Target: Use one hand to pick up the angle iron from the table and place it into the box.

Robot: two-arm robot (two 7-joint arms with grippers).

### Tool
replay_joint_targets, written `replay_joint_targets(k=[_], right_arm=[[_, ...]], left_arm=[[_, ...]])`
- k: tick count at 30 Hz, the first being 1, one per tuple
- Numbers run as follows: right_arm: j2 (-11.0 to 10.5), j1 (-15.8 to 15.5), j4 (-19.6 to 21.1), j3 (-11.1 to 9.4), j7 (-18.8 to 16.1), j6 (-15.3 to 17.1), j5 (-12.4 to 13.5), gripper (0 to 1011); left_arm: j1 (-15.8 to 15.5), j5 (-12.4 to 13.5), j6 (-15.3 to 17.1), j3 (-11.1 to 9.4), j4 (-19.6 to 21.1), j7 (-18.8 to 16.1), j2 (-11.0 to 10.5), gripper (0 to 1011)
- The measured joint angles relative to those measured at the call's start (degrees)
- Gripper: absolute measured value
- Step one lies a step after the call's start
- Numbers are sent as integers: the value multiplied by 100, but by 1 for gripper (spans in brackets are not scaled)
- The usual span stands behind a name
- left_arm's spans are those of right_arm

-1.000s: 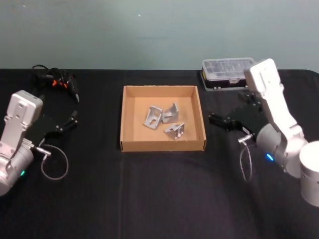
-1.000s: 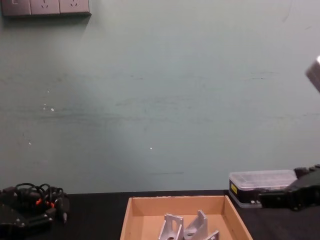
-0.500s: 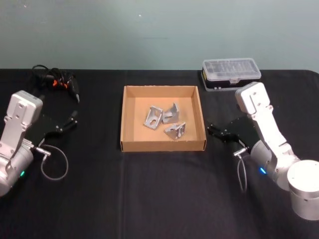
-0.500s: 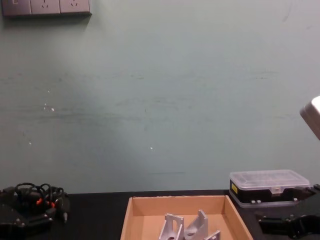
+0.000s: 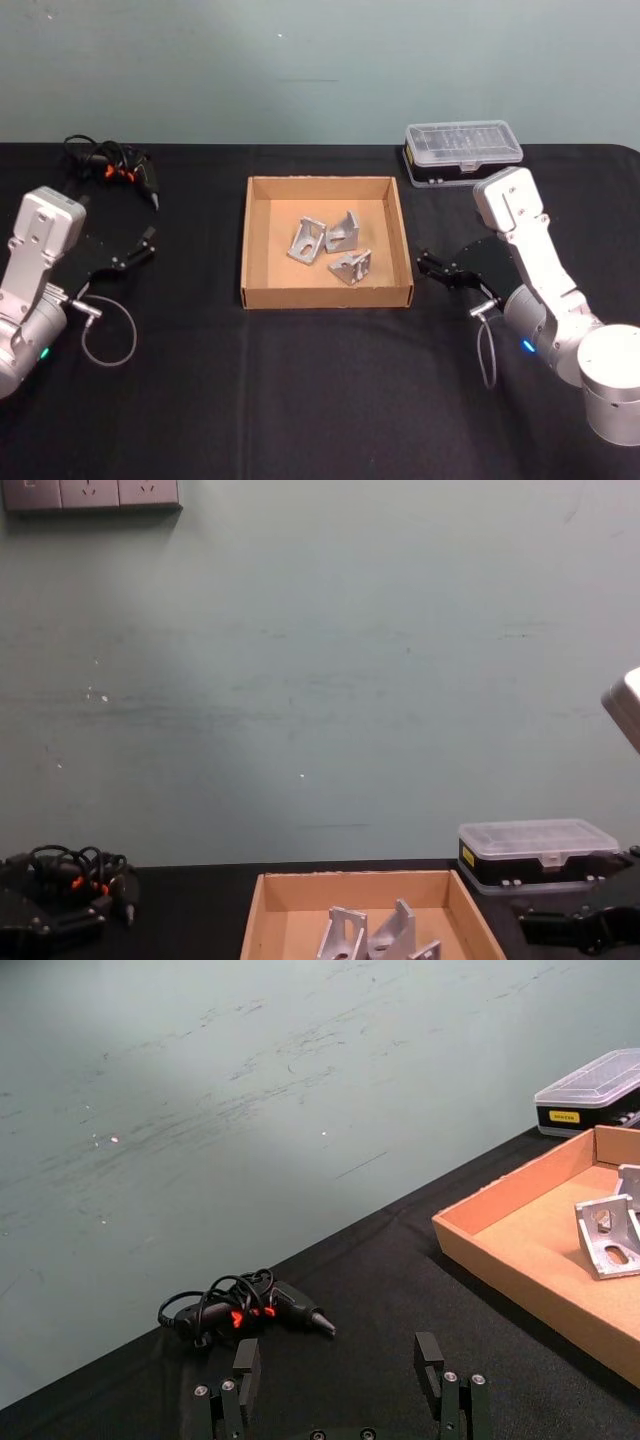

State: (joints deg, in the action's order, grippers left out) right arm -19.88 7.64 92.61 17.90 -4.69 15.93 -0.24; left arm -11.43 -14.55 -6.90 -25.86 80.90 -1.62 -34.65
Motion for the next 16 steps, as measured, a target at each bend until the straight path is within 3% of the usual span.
replay_joint_targets(k=[16], right_arm=[[0,-3,18,-6,11,22,17,1000]], left_arm=[[0,0,0,0,0,0,0,1011]])
